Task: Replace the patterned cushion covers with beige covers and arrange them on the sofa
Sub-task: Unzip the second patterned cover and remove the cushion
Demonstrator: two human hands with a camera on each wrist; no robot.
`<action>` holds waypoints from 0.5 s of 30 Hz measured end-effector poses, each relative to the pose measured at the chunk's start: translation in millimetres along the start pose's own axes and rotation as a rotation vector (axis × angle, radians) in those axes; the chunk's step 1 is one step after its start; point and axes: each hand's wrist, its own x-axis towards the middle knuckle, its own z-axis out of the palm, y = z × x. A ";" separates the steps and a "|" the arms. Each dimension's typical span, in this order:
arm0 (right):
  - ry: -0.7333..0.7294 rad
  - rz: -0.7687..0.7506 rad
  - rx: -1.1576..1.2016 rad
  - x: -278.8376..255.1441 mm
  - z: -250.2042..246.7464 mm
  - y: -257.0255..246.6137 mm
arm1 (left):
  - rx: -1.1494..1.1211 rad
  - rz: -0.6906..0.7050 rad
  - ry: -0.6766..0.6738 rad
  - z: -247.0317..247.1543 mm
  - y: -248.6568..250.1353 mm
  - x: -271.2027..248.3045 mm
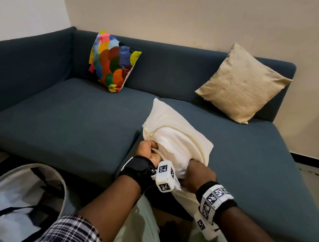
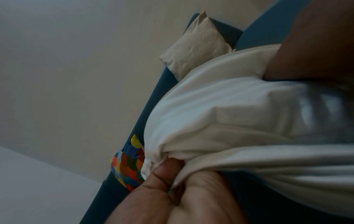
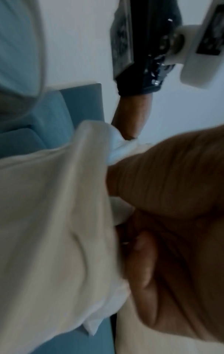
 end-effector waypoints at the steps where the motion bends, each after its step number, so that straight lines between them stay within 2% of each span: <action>1: 0.032 0.001 0.009 -1.2 0.3 -0.5 | -0.006 0.020 -0.021 0.2 1.0 0.7; 4: 0.132 -0.011 0.169 0.4 -5.7 2.6 | 0.013 0.230 -0.070 -7.5 6.9 20.2; 6: 0.243 -0.031 0.317 2.7 -15.1 0.1 | 0.239 0.383 -0.033 -15.4 0.0 26.3; 8: 0.309 -0.062 0.398 6.3 -25.3 -8.3 | 0.534 0.386 0.003 -23.0 -22.8 29.1; 10: 0.301 -0.082 0.430 8.8 -31.9 -20.7 | 0.755 0.299 0.093 -37.8 -61.2 58.1; 11: 0.295 -0.099 0.443 8.6 -33.2 -26.6 | 0.766 0.207 0.102 -34.8 -69.5 52.5; 13: 0.305 -0.128 0.467 6.3 -31.0 -34.4 | 0.570 -0.035 0.008 -18.5 -62.6 21.5; 15: 0.335 -0.125 0.506 3.3 -26.8 -36.5 | 0.435 -0.238 -0.160 -2.3 -51.1 -13.7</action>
